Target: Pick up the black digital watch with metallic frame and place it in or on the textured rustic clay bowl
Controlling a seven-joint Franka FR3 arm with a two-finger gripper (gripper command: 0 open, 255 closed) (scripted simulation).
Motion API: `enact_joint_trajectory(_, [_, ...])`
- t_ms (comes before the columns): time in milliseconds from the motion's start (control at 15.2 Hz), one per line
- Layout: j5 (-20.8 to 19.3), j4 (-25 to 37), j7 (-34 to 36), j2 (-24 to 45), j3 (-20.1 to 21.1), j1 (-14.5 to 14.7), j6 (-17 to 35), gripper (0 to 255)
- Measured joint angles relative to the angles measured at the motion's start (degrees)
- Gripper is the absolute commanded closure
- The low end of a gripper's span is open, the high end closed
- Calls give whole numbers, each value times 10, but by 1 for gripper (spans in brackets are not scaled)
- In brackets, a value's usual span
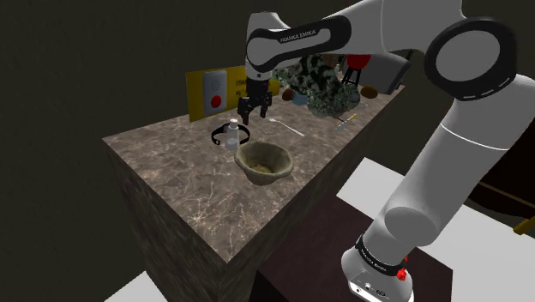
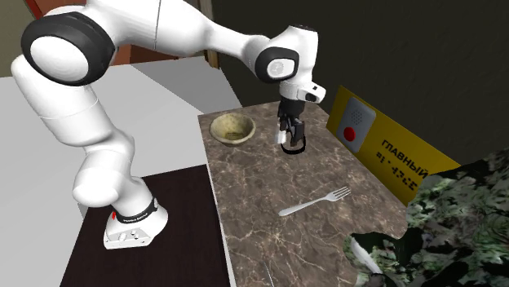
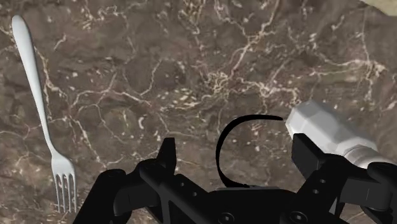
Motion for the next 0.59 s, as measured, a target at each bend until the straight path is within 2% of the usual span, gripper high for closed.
enact_joint_trajectory(198, [-7,67,11,71,-3,-2,-2,0])
enact_joint_trajectory(594, [-10,62,16,104,-5,-3,32,0])
